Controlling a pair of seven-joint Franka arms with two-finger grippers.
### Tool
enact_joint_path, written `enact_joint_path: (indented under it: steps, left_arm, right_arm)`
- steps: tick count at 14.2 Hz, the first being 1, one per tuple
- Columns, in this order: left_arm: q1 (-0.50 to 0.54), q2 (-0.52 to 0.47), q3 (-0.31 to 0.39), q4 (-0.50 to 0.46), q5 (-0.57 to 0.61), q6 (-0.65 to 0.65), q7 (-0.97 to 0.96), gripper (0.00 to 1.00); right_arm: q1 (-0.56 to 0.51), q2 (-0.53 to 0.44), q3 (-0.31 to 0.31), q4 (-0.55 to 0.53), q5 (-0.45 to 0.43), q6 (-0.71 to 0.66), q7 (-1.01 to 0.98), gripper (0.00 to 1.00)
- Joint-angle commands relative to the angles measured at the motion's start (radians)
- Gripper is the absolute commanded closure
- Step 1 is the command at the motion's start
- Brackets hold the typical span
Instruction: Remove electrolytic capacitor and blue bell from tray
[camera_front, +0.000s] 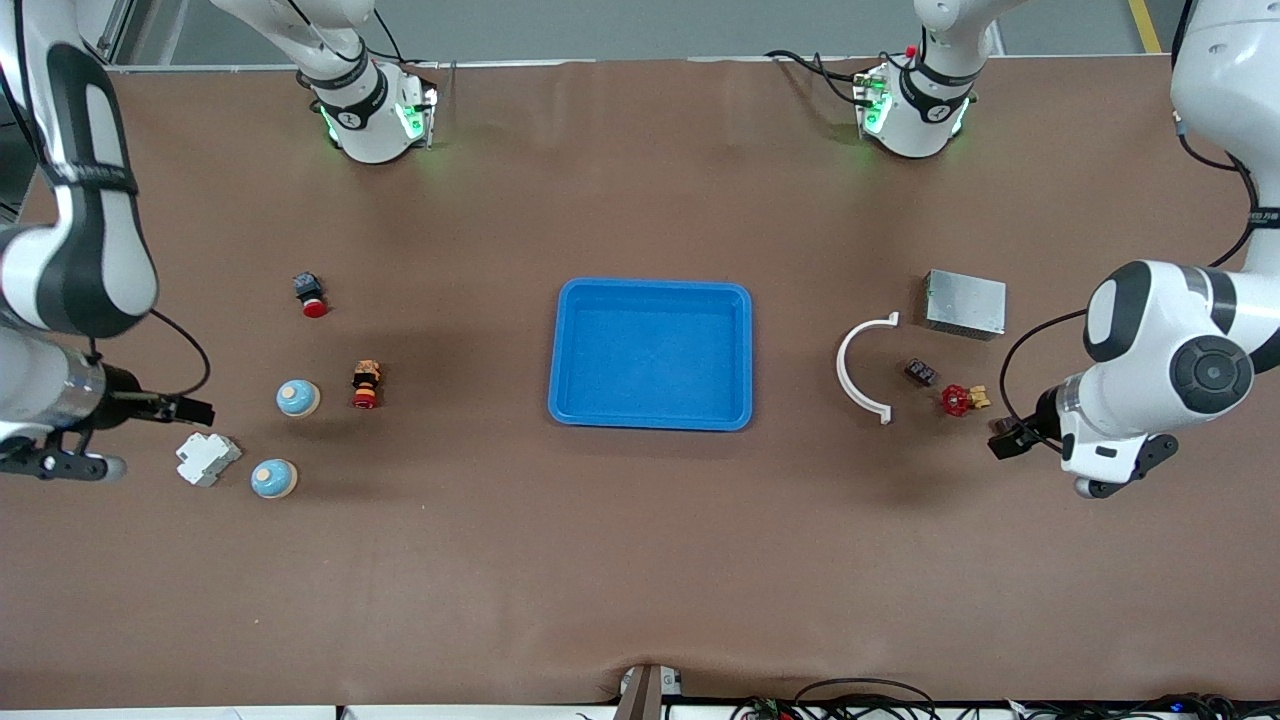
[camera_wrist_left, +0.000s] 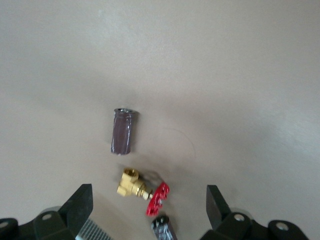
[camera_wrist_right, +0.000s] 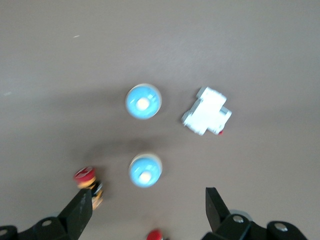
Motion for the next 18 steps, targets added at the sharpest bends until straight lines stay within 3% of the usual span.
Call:
enact_joint_path:
  steps: [1, 5, 10, 12, 18]
  left_arm:
    - [0.005, -0.055, -0.039, 0.055, -0.041, -0.137, -0.006, 0.00]
    - [0.005, -0.128, -0.082, 0.100, -0.072, -0.222, 0.029, 0.00]
    - [0.002, -0.132, -0.148, 0.303, -0.075, -0.468, 0.187, 0.00]
    - [0.006, -0.133, -0.175, 0.342, -0.076, -0.528, 0.196, 0.00]
    - [0.008, -0.293, -0.165, 0.361, -0.119, -0.610, 0.281, 0.00]
  right_arm:
    - [-0.003, -0.097, 0.011, -0.039, 0.072, -0.067, -0.002, 0.00]
    - [0.039, -0.173, 0.012, -0.047, 0.072, -0.102, 0.025, 0.00]
    - [0.092, -0.228, 0.012, -0.063, 0.072, -0.112, 0.055, 0.00]
    - [0.092, -0.249, 0.012, -0.065, 0.072, -0.121, 0.055, 0.00]
    - [0.086, -0.334, 0.005, -0.077, 0.067, -0.153, 0.055, 0.00]
